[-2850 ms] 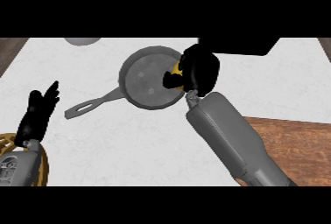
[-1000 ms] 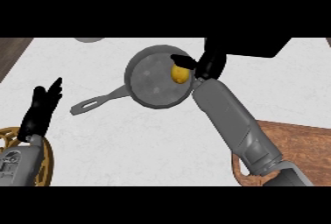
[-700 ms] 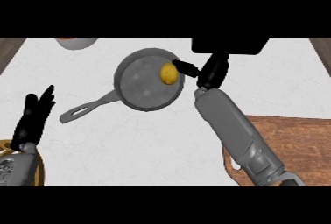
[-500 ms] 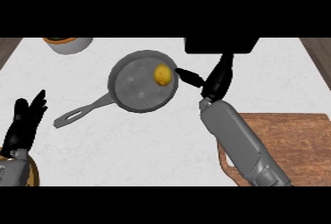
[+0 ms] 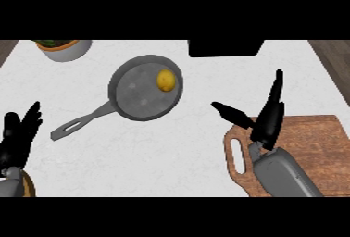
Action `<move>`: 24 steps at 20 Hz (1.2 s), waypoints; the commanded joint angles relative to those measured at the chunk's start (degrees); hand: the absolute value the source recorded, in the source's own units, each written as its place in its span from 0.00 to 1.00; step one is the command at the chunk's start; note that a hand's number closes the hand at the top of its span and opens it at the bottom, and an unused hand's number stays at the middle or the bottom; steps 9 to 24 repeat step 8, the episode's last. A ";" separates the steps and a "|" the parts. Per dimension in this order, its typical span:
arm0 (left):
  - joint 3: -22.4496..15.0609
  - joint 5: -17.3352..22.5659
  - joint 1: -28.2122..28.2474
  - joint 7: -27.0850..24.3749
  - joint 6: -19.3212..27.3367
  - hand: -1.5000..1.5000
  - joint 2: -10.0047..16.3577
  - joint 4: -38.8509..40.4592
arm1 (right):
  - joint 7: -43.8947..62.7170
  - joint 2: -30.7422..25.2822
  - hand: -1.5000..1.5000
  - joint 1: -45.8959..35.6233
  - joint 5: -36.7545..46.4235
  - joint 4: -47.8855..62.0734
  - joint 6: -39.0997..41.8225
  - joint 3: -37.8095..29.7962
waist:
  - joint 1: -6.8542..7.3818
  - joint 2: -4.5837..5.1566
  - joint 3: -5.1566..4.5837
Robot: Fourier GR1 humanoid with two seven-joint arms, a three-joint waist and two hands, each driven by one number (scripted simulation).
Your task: Pick the lemon from the cutting board and place it in the pan
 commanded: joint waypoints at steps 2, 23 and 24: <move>0.68 0.53 3.27 0.25 -0.98 0.50 0.66 -3.08 | 4.68 -9.10 0.00 15.84 2.84 -20.13 3.28 2.04 | 0.49 0.21 0.03; -1.31 -1.60 -0.53 2.19 0.72 0.50 -1.82 -2.13 | 6.63 -16.46 0.00 27.40 2.90 -36.01 7.06 -3.52 | 1.50 0.75 0.10; -1.31 -1.60 -0.53 2.19 0.72 0.50 -1.82 -2.13 | 6.63 -16.46 0.00 27.40 2.90 -36.01 7.06 -3.52 | 1.50 0.75 0.10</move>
